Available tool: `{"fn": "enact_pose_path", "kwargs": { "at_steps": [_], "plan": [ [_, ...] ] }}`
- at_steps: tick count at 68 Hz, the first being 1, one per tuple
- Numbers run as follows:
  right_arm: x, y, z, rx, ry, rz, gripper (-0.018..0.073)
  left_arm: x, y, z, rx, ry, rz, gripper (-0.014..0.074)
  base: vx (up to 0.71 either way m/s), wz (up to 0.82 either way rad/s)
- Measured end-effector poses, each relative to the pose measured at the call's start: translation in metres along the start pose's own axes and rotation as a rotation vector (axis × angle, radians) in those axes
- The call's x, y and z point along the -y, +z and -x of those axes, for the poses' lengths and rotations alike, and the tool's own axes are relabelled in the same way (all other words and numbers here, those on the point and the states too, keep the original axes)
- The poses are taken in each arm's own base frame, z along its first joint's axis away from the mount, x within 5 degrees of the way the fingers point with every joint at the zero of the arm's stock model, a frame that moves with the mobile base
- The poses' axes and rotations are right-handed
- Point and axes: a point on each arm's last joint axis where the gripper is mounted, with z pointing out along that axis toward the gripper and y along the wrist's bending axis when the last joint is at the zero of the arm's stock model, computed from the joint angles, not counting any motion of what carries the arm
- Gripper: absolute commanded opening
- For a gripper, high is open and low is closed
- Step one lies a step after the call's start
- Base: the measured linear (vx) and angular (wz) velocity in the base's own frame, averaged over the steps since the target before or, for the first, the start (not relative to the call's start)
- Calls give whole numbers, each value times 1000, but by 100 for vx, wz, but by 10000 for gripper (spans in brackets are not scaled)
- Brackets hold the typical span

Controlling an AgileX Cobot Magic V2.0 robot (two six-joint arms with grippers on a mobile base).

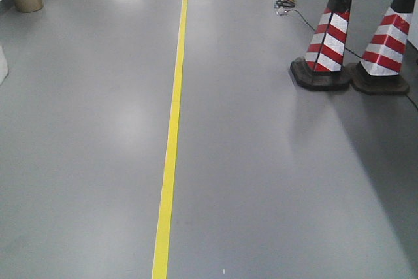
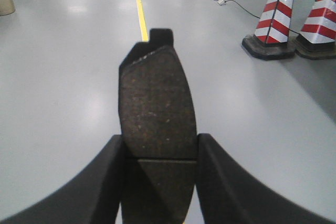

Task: Move and align brake pads A on conveyor
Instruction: 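Drive forward along the yellow floor line past the cones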

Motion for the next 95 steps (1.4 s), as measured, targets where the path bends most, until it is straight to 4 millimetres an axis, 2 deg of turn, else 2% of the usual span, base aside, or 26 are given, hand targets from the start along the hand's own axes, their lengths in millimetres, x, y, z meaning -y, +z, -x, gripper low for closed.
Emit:
{"fn": "enact_pose_path", "kwargs": {
  "at_steps": [95],
  "plan": [
    [0, 0, 0, 0, 0, 0, -4, 0, 0, 0, -1, 0, 0, -6, 74, -1]
  ]
}}
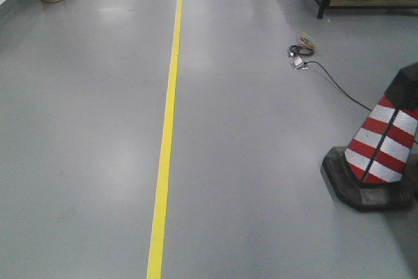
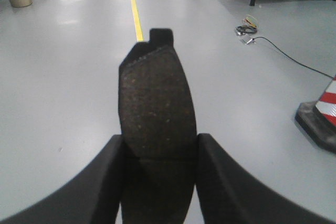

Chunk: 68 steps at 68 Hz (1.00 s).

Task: Move and align brake pads A on conveyor
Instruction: 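Drive forward along the yellow floor line past the cones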

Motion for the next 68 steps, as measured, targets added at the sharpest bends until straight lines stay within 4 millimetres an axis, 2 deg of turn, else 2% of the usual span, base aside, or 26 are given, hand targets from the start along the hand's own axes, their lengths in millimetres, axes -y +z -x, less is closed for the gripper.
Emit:
{"fn": "enact_pose_path", "kwargs": {
  "at_steps": [49, 68],
  "plan": [
    [0, 0, 0, 0, 0, 0, -4, 0, 0, 0, 0, 0, 0, -6, 55, -2],
    [0, 0, 0, 0, 0, 0, -4, 0, 0, 0, 0, 0, 0, -6, 38, -28]
  ]
}}
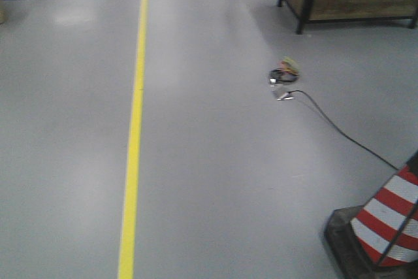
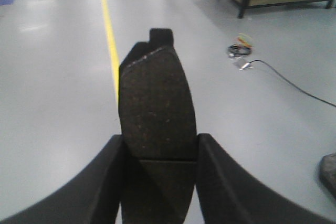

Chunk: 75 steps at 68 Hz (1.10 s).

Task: Move and align brake pads A on conveyor
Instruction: 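Drive forward along the yellow floor line past the cones, then drive up to the dark grey conveyor belt holding both pads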

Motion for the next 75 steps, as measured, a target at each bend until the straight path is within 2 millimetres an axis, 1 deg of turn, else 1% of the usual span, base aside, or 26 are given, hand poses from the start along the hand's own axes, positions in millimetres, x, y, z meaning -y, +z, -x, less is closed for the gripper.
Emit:
{"fn": "enact_pose_path", "kwargs": {
  "at_steps": [10, 28, 75],
  "plan": [
    [0, 0, 0, 0, 0, 0, -4, 0, 0, 0, 0, 1, 0, -6, 29, -65],
    [0, 0, 0, 0, 0, 0, -4, 0, 0, 0, 0, 1, 0, -6, 22, -89],
    [0, 0, 0, 0, 0, 0, -4, 0, 0, 0, 0, 0, 0, -6, 16, -81]
  ]
}}
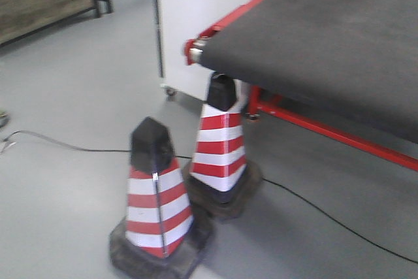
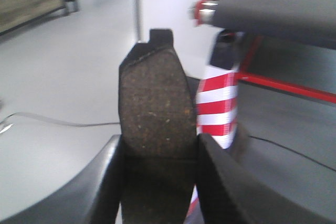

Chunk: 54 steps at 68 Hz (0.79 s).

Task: Move and align brake pads A on conveyor
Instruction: 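Drive up to the dark grey conveyor belt holding both pads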

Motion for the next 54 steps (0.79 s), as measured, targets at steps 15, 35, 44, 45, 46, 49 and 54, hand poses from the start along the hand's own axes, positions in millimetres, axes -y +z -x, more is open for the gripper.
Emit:
{"fn": "enact_pose_path", "kwargs": {
  "at_steps": [15, 35, 44, 45, 46, 49, 54],
  "plan": [
    [0, 0, 0, 0, 0, 0, -4, 0, 0, 0, 0, 0, 0, -6, 12, -70],
    [0, 0, 0, 0, 0, 0, -4, 0, 0, 0, 0, 0, 0, -6, 10, -62],
    [0, 0, 0, 0, 0, 0, -4, 0, 0, 0, 0, 0, 0, -6, 8, -50],
    [0, 0, 0, 0, 0, 0, -4, 0, 0, 0, 0, 0, 0, -6, 7, -44],
    [0, 0, 0, 0, 0, 0, -4, 0, 0, 0, 0, 0, 0, -6, 7, -42],
    [0, 0, 0, 0, 0, 0, -4, 0, 0, 0, 0, 0, 0, -6, 7, -41],
    [0, 0, 0, 0, 0, 0, -4, 0, 0, 0, 0, 0, 0, -6, 7, -36]
  ]
}}
